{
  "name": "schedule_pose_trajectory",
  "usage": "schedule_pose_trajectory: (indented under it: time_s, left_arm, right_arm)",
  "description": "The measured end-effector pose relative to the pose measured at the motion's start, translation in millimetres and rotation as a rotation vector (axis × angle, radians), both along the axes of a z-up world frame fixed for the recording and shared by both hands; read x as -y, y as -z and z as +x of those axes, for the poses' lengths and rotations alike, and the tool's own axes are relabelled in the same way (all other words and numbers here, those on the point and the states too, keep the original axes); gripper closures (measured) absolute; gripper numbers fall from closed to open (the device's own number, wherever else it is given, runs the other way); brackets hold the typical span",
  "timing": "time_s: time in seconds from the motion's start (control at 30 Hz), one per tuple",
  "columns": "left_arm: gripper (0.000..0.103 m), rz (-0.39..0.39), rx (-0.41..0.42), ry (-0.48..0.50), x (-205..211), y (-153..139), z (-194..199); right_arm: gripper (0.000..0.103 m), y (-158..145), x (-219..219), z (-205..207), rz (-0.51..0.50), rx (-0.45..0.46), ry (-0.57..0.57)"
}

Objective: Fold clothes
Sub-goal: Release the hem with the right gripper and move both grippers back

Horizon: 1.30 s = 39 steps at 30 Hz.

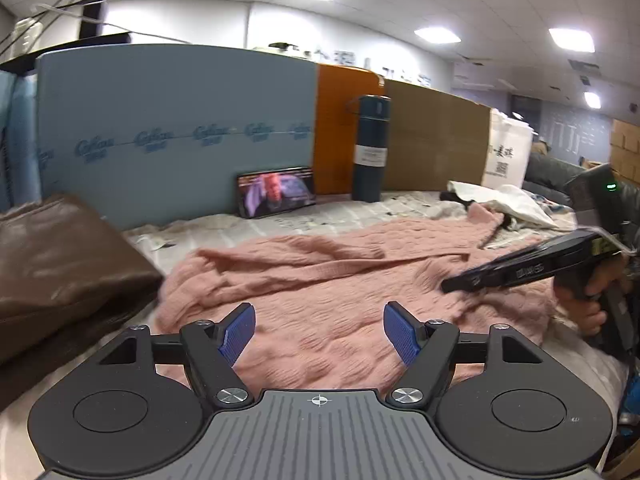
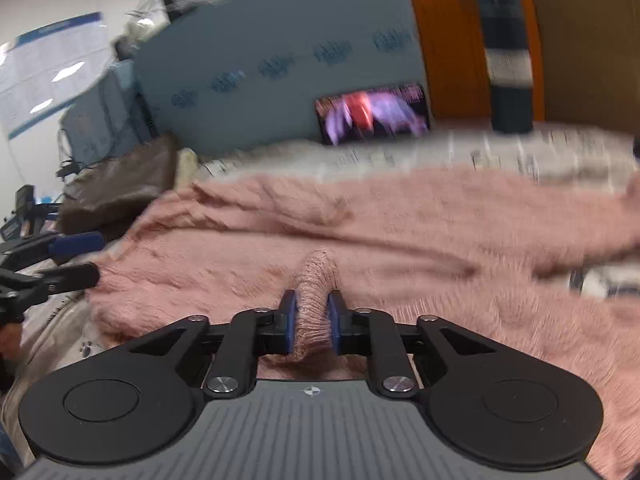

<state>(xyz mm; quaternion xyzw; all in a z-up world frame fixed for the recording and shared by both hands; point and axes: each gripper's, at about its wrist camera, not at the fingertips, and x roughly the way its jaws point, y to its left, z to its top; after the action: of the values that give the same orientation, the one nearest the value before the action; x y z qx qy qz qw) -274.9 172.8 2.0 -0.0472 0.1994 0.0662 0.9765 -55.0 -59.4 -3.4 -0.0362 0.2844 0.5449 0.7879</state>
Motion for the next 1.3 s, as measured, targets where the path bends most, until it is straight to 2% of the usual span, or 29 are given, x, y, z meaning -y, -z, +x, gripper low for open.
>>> schedule_pose_trajectory:
  time_s: [0.2, 0.37, 0.47, 0.53, 0.63, 0.73, 0.83, 0.9, 0.97, 1.1, 1.23, 1.3]
  left_arm:
    - [0.031, -0.021, 0.015, -0.082, -12, 1, 4]
    - [0.029, -0.020, -0.019, -0.098, -14, 4, 5]
    - [0.026, -0.027, -0.052, -0.143, -20, 7, 3]
    - [0.025, -0.004, -0.095, -0.161, -19, 11, 3]
    - [0.024, 0.025, -0.141, -0.153, -16, 14, 4]
    - [0.024, 0.050, -0.136, -0.151, -11, 13, 4]
    - [0.024, 0.063, -0.079, -0.100, -2, 7, 6]
    - [0.016, 0.054, -0.038, -0.012, 7, 3, 10]
    - [0.014, 0.057, -0.047, 0.071, 18, 5, 19]
    - [0.014, 0.143, -0.127, 0.118, 38, 14, 34]
    - [0.013, 0.175, -0.167, 0.111, 44, 19, 39]
    - [0.012, 0.187, -0.185, 0.109, 45, 21, 40]
  right_arm:
    - [0.088, -44, 20, -20, 0.186, 0.009, -0.076]
    - [0.088, -65, 32, -28, 0.358, -0.080, -0.154]
    - [0.088, -66, 30, -31, 0.317, -0.031, -0.111]
    - [0.088, -65, 28, -32, 0.280, -0.001, -0.079]
    - [0.088, -47, 24, -29, 0.179, 0.019, -0.023]
    - [0.088, -28, 24, -23, 0.109, 0.012, 0.013]
    - [0.086, -15, 26, -21, 0.072, 0.007, 0.027]
    - [0.079, -11, 25, -24, 0.039, 0.057, 0.051]
    - [0.046, -8, 23, -29, 0.004, 0.130, 0.086]
    - [0.041, -2, 14, -31, -0.082, 0.258, 0.129]
    - [0.038, 11, 2, -23, -0.205, 0.289, 0.127]
    - [0.037, 15, 0, -22, -0.230, 0.294, 0.118]
